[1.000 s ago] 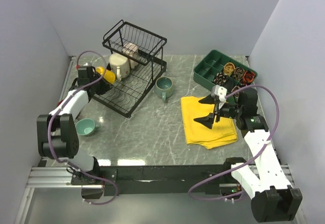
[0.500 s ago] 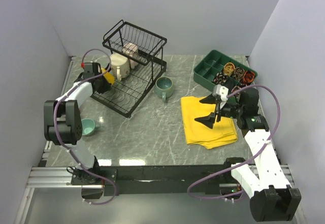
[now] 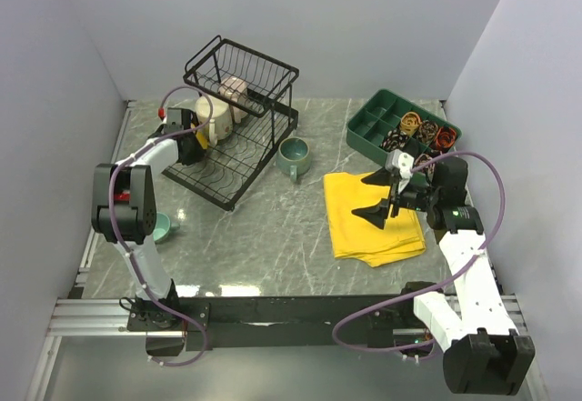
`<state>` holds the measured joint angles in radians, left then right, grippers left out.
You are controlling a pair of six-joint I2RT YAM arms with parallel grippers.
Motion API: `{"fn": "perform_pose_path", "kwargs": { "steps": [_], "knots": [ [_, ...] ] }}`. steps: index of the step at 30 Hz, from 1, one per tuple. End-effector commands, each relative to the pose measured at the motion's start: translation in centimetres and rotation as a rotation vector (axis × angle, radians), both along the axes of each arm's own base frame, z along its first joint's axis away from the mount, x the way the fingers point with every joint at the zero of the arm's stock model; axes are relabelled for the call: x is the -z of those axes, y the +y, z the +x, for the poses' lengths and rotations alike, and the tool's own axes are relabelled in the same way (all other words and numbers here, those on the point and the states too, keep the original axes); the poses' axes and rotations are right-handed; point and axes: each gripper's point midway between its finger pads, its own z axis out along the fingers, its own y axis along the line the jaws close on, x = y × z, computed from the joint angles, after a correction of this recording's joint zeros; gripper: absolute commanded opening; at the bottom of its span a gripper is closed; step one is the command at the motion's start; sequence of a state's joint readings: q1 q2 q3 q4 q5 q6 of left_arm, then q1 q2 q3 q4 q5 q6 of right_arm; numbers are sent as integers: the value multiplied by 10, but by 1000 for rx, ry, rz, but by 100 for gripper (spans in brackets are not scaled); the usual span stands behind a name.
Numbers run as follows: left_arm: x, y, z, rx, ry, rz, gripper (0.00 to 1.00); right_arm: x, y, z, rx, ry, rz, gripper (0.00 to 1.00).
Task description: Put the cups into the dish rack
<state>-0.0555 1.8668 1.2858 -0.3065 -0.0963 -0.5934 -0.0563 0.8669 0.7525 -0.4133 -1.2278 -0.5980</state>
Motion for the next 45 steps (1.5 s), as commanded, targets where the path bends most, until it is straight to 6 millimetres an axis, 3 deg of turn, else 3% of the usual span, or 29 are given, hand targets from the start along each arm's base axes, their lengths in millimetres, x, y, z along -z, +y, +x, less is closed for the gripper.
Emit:
{"fn": "perform_pose_path", "kwargs": {
  "steps": [1,7,14,17,19,20,21,22,23,24,26,27,28,29,30,31,32,36,45],
  "knots": [
    [-33,6,33,-4,-113,38,23,-18,0,0,-23,-52,12,95],
    [-28,7,35,-2,-92,49,45,-17,-4,2,-14,-45,17,95],
    [-33,5,29,32,-100,58,50,-19,-10,3,2,-41,23,95],
    [-51,4,22,53,-144,58,53,-19,-11,3,4,-40,25,95],
    [-77,4,17,59,-207,58,56,-18,-12,3,4,-40,23,95],
    [-77,3,9,64,-207,56,56,-19,-12,4,5,-42,22,95],
    [-97,2,3,72,-255,52,57,-18,-13,3,6,-35,23,95],
    [-104,1,-3,78,-274,48,59,-19,-13,4,8,-39,20,95],
    [-102,2,-12,76,-274,45,60,-19,-14,4,11,-42,19,95],
    [-125,1,-21,77,-331,38,61,-18,-14,4,13,-37,18,95],
    [-126,3,-39,60,-341,30,66,-19,-16,5,21,-41,15,95],
    [-146,5,-51,44,-392,25,70,-19,-17,5,25,-42,13,95],
    [-150,12,-59,3,-404,40,78,-18,-19,6,33,-40,15,95],
    [-145,16,-69,-15,-399,39,79,-19,-19,6,34,-41,17,95],
    [-160,21,-82,-39,-434,50,85,-19,-21,7,40,-38,18,95],
    [-162,32,-90,-95,-438,79,96,-17,-22,6,36,-36,16,95],
    [-158,38,-100,-134,-426,85,100,-18,-25,7,48,-38,14,95],
    [-161,44,-129,-156,-432,41,96,-13,-33,11,73,-1,14,95],
    [-165,62,-145,-206,-404,59,96,5,-46,26,137,47,-32,95]
  ]
}}
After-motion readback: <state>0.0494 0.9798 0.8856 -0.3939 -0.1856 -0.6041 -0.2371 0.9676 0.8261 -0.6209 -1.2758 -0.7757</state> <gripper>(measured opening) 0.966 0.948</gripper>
